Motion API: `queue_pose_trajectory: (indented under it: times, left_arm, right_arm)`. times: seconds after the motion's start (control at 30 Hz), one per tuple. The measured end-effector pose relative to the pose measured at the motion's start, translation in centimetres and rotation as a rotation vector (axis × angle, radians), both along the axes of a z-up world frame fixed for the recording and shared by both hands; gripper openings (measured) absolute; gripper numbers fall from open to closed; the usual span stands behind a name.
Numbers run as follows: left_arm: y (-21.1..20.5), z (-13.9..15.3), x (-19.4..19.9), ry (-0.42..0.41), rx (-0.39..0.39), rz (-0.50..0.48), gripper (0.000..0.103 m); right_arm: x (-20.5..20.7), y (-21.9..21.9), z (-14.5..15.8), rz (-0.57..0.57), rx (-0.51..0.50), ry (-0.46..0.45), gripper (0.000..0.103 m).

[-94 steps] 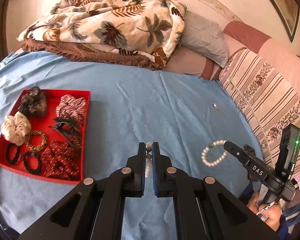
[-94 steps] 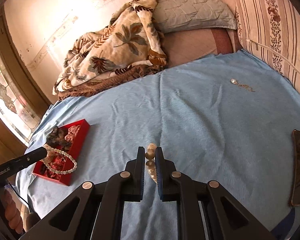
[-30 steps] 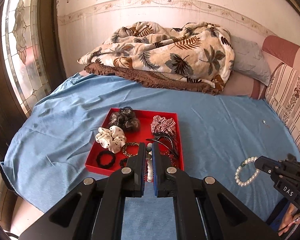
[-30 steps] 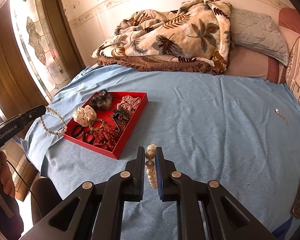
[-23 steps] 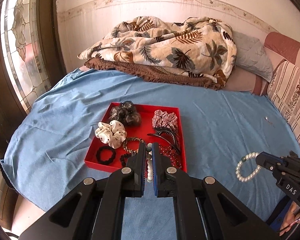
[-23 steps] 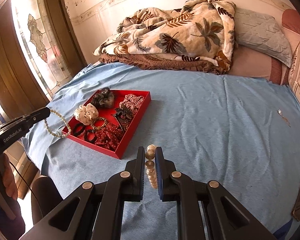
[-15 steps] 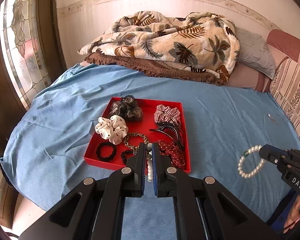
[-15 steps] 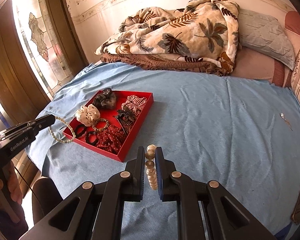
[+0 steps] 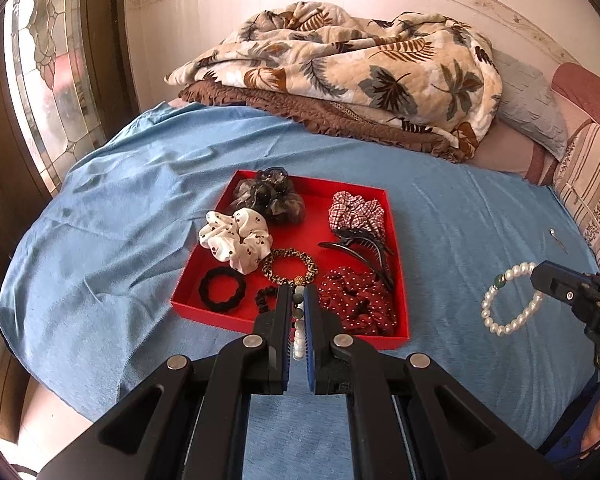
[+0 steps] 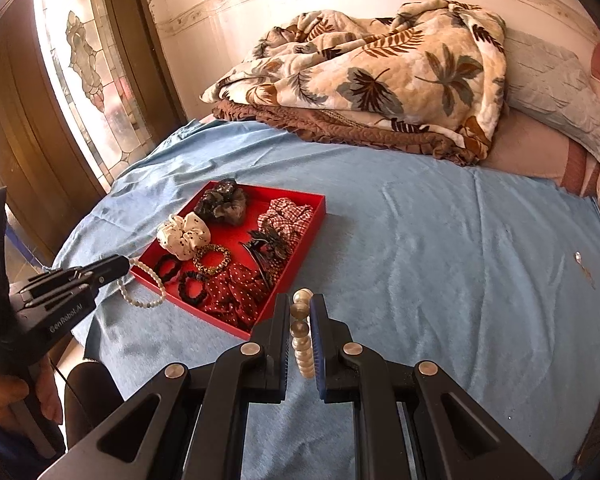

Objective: Organize jewelry
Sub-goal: 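Lower both bracelets into the tray and open both tools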

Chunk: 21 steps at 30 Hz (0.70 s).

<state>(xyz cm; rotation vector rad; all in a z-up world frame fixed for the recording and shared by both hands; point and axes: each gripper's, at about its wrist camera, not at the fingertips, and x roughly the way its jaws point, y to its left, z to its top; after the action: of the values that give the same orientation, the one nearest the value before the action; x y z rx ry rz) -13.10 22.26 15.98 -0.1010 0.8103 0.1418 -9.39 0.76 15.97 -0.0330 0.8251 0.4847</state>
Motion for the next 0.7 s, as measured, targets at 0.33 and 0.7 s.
queue_pose_trajectory:
  times: [0.33,0.7]
  left_arm:
    - [1.5,-1.0,0.7,0.014,-0.029,0.013,0.005]
    - [5.0,-1.3,5.7,0.004,-0.139,0.007,0.005]
  right_arm:
    - [1.0,3.1,0.7,0.05,-0.03,-0.015,0.011]
    - [5.9,7.9,2.5,0.104,-0.024,-0.029,0.011]
